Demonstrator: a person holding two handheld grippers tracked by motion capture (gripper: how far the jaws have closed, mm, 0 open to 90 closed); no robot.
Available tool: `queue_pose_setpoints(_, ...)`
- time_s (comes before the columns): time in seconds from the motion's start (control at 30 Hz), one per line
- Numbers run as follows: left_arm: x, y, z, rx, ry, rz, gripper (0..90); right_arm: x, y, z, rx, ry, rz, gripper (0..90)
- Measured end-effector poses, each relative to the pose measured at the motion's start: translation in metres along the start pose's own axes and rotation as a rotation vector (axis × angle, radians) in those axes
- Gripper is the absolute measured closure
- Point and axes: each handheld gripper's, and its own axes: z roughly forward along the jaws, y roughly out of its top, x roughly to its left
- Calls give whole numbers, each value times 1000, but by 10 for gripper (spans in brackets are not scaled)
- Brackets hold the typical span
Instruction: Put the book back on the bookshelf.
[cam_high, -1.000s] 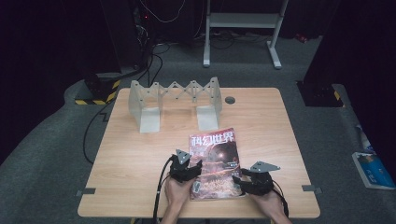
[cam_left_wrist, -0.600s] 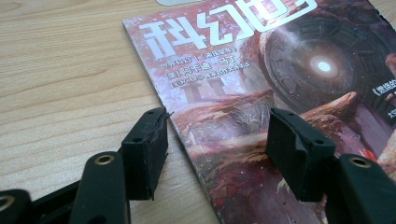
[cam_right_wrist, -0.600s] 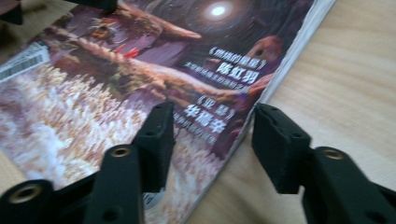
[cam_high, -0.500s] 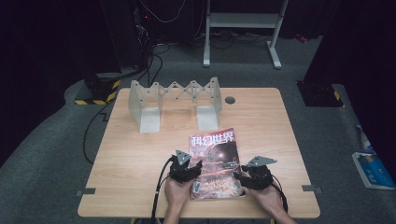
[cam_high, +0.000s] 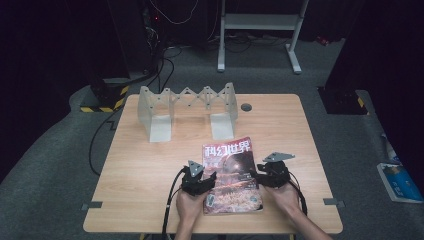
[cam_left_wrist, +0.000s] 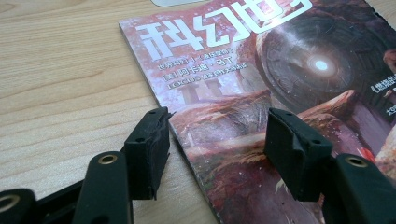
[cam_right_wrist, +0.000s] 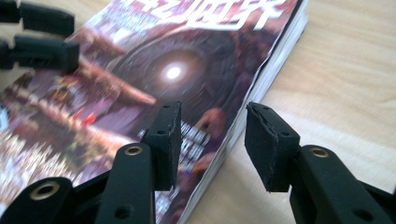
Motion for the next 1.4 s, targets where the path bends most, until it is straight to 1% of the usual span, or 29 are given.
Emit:
queue_pose_setpoints(0.13,0,0,0,0,0,0,401,-6,6,2,-16,2,24,565)
queue_pose_setpoints(0.2,0,0,0,0,0,0,402,-10,9,4,-14,2,25,565)
queue_pose_setpoints(0.33,0,0,0,0,1,1,401,-15,15,8,-16,-9,43,559)
queue_pose_setpoints(0.37,0,0,0,-1,1,2,401,-16,16,9,-17,-12,50,555)
queue_pose_setpoints(0.47,0,0,0,0,1,3,401,-18,20,13,-15,-19,50,543)
queue_pose_setpoints(0.6,0,0,0,-1,1,4,400,-19,24,18,-19,-32,67,517)
queue_pose_setpoints(0.67,0,0,0,-2,1,3,399,-21,27,22,-21,-46,64,498)
queue_pose_setpoints(0.8,0,0,0,-2,1,4,398,-23,32,29,-11,-54,81,475)
queue_pose_setpoints(0.83,0,0,0,0,1,7,398,-24,33,30,-17,-57,83,468)
queue_pose_setpoints(0.87,0,0,0,-2,1,4,397,-25,34,33,-13,-57,93,464)
queue_pose_setpoints(0.93,0,0,0,-2,1,8,395,-25,34,37,4,-48,114,454)
queue_pose_setpoints(1.03,-1,0,0,-3,1,10,393,-25,36,43,18,-52,109,438)
queue_pose_setpoints(1.1,-1,-1,0,-3,1,9,392,-26,39,47,23,-33,121,419)
queue_pose_setpoints(1.2,-1,-1,0,-3,0,7,389,-26,42,52,42,-25,129,403)
queue_pose_setpoints(1.23,-1,-1,0,-3,0,7,388,-26,43,53,44,-25,124,399)
queue_pose_setpoints(1.3,-1,-1,0,-3,0,8,387,-27,42,55,50,-23,144,389)
queue_pose_setpoints(1.4,-1,-1,0,0,1,11,386,-31,41,57,56,-9,159,356)
